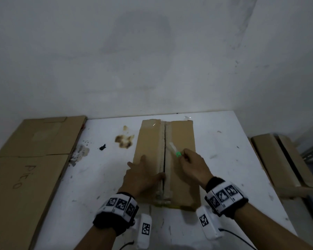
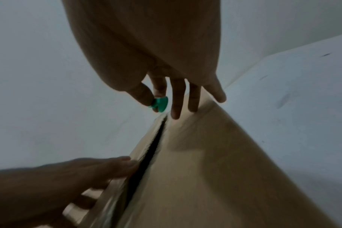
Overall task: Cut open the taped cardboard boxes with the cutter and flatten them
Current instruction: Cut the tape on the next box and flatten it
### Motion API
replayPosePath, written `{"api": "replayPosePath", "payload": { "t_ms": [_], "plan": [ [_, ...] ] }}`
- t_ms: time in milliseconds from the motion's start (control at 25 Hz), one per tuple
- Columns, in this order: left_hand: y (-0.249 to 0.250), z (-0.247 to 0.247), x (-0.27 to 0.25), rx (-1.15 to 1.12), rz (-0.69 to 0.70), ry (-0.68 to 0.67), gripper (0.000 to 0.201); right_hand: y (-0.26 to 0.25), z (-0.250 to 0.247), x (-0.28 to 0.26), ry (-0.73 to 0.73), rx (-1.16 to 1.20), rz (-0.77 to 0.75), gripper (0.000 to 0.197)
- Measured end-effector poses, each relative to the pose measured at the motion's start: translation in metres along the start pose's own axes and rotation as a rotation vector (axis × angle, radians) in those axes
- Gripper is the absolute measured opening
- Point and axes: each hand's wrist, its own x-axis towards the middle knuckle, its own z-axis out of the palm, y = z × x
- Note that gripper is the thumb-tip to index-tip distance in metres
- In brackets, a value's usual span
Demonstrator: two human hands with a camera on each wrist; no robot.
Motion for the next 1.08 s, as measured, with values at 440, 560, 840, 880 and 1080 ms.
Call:
{"api": "replayPosePath", "payload": {
  "t_ms": [440,560,840,880,1080],
  "plan": [
    [0.025,-0.003,-0.008,0.055,0.003,-0.128,0.108,0.038,0.016,-0.061,-0.144,-0.075,0.030,0.050],
    [0.017,-0.007,-0.012,0.115,0.049,-0.183,0.109,0.044,0.008,-0.039,-0.135,-0.099,0.000,0.049],
    [-0.002,-0.004,-0.040,0.209,0.137,-0.368,0.105,0.027,-0.022,0.040,-0.330,-0.206,-0.110,0.015],
    [0.001,-0.006,-0.042,0.230,0.154,-0.384,0.100,0.023,-0.024,0.052,-0.346,-0.250,-0.119,0.016],
    [0.031,-0.037,-0.020,0.355,0.340,-0.164,0.075,0.017,-0.030,0.070,-0.294,-0.224,-0.121,0.024]
  ]
}}
